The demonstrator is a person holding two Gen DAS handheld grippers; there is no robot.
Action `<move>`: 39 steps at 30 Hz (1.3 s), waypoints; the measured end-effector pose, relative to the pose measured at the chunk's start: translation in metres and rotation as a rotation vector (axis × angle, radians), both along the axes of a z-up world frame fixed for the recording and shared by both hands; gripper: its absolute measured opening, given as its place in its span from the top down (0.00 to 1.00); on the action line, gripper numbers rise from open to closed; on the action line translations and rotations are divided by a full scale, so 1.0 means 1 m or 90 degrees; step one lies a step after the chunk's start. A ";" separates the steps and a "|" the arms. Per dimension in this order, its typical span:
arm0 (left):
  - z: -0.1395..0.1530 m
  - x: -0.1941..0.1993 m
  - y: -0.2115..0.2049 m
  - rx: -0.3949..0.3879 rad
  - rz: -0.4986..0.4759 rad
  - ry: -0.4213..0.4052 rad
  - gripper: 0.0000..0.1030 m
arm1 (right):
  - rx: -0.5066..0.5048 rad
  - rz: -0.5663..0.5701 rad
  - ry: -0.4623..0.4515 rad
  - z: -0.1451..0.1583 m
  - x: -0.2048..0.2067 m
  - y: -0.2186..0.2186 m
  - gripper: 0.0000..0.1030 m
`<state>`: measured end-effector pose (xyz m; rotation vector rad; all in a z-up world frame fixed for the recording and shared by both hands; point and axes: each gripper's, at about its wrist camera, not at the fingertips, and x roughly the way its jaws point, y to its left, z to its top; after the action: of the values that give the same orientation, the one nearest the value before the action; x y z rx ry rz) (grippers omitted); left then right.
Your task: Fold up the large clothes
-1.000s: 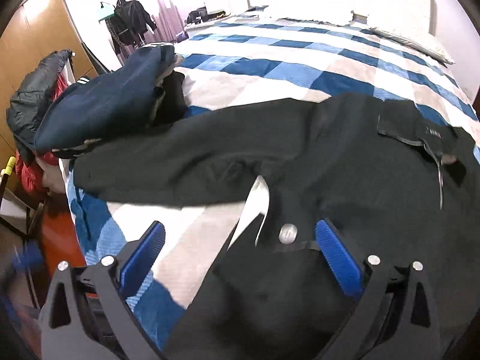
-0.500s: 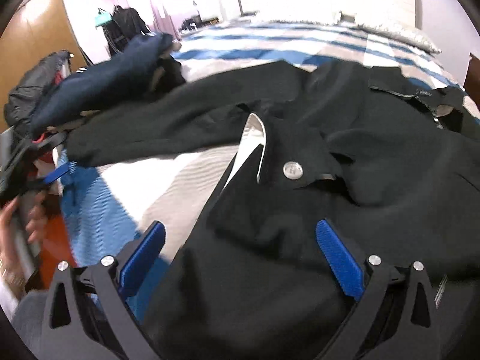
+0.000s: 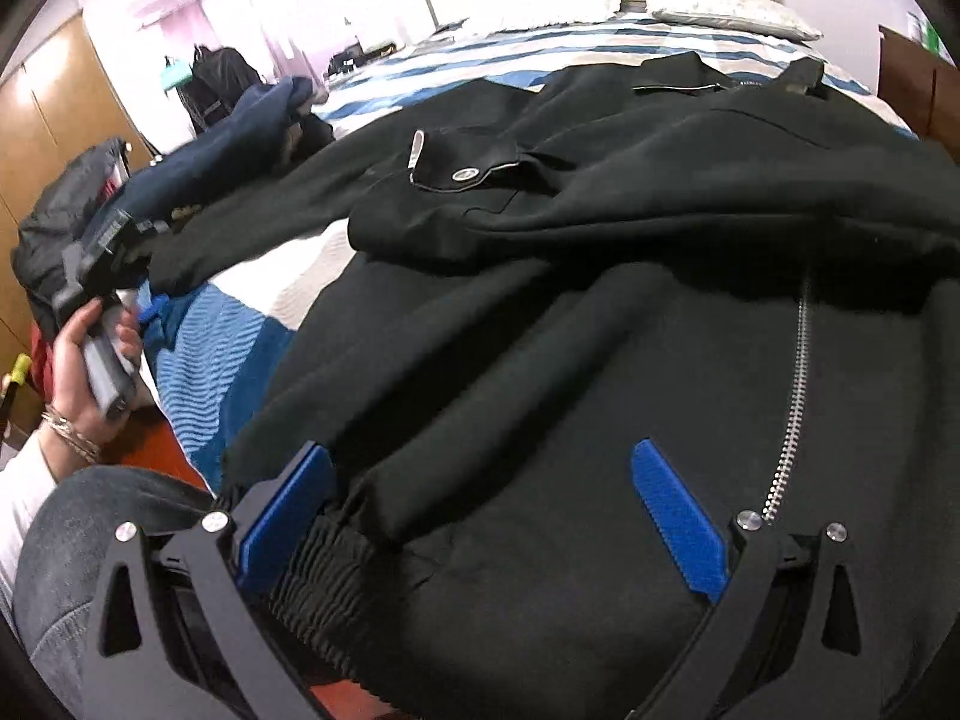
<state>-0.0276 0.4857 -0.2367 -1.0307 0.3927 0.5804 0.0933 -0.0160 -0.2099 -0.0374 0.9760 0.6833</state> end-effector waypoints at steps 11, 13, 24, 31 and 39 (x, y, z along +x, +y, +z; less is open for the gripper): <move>-0.025 0.016 0.037 -0.080 0.064 -0.042 0.05 | -0.009 -0.005 -0.007 -0.002 -0.002 0.006 0.04; -0.024 0.021 0.039 -0.088 0.075 -0.045 0.05 | -0.012 -0.003 -0.009 -0.003 -0.002 0.006 0.04; 0.025 0.047 0.010 -0.006 0.013 -0.093 0.19 | 0.003 -0.010 -0.002 -0.002 -0.008 0.000 0.04; -0.006 0.061 0.018 -0.081 0.054 -0.067 0.50 | 0.004 -0.007 -0.003 -0.002 -0.013 -0.003 0.04; 0.018 0.063 -0.010 -0.022 0.012 -0.086 0.90 | 0.013 -0.010 0.001 0.000 -0.013 -0.008 0.04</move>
<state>0.0355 0.4758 -0.2185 -1.1012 0.2754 0.5187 0.0801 -0.0235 -0.2096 -0.0120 0.9698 0.6794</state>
